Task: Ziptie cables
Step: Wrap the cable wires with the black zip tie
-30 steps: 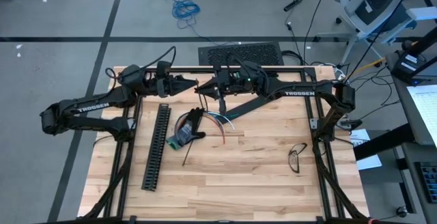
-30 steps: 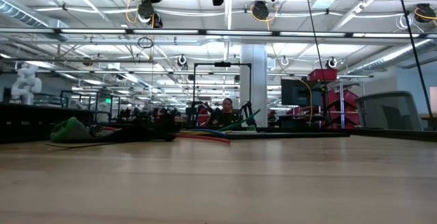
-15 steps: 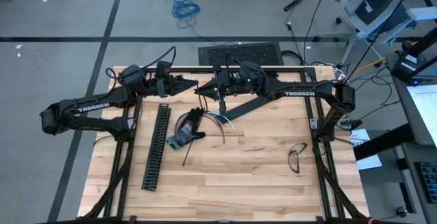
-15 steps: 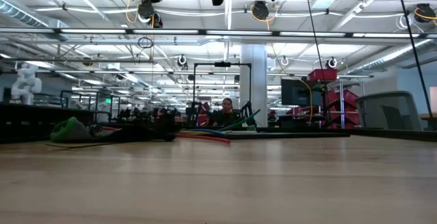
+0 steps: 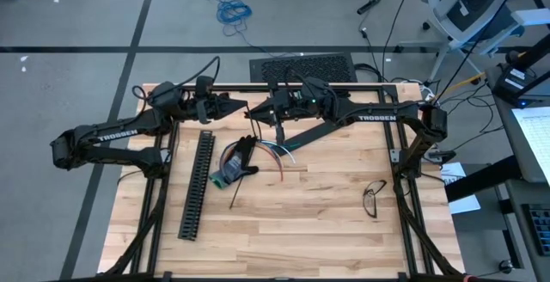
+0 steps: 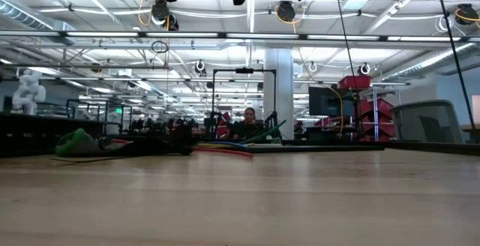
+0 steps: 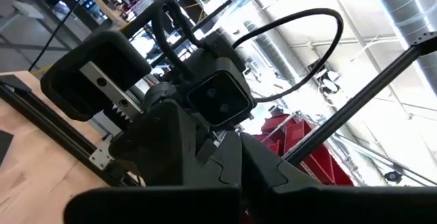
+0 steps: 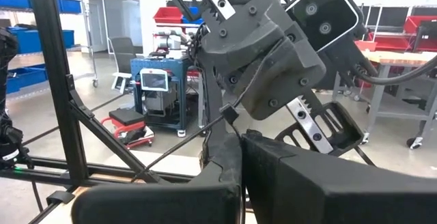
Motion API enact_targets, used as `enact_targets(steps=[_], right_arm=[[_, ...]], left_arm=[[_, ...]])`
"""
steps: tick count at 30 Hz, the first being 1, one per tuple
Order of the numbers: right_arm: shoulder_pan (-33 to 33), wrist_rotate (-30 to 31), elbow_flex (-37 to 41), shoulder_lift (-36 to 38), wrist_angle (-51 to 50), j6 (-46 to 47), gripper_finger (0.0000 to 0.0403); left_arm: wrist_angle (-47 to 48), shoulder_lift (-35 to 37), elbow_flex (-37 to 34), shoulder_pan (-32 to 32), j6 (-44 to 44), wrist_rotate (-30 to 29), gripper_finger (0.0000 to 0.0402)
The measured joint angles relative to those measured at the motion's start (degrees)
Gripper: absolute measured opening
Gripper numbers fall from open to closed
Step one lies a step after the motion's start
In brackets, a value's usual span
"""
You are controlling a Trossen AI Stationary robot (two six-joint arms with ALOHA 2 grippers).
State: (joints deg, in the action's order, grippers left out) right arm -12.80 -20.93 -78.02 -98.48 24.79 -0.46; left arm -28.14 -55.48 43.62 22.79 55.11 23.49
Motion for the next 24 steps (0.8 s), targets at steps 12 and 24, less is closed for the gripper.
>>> enact_targets(steps=[12,24], right_arm=[[0.0,0.2,0.0,0.0,-1.6,1.4,0.0000],[0.0,-0.2,0.0,0.0,-1.0,1.3,0.0000]], left_arm=[[-1.3,0.0,0.0,0.1,-1.8,-2.7,0.0001],[-2.1,0.0,0.0,0.1,-0.8,-3.8,0.0001]])
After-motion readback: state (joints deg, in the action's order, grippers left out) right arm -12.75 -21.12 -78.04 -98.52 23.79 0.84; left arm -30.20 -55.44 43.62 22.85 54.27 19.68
